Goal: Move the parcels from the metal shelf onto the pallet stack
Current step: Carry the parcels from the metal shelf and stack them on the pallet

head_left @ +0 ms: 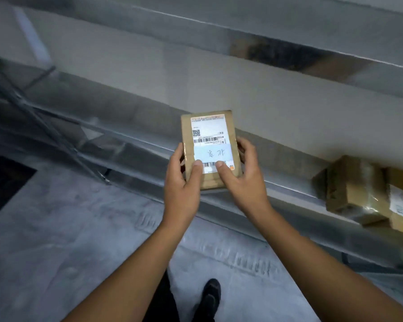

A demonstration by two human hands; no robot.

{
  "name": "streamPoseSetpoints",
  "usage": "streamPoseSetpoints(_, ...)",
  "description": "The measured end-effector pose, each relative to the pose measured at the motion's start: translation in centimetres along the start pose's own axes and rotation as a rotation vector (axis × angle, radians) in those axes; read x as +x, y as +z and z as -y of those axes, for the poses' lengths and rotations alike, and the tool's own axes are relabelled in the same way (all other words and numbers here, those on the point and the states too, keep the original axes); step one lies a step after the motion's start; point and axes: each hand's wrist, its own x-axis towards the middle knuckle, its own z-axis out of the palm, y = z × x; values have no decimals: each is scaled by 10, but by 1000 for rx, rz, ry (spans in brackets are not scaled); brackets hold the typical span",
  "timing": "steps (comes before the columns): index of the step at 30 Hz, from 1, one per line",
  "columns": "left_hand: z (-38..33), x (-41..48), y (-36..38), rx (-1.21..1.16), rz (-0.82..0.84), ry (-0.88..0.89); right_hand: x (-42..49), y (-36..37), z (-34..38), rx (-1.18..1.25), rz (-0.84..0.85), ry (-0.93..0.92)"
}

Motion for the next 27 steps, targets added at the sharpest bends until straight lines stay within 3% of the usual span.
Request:
streamPoseSetpoints(7, -18, 17, -153, 19, -272, 76, 17, 144, 74, 42, 252, -156)
streamPoseSetpoints(14, -39, 44, -348, 41, -536, 108, 18, 339, 166, 87, 467, -288)
streamPoseSetpoints(20, -45, 48, -509, 63, -686, 125, -6, 496, 227, 125, 586, -366)
streamPoseSetpoints(27, -46, 46, -641, 96, -841, 73, -33, 627, 279, 138, 739, -365)
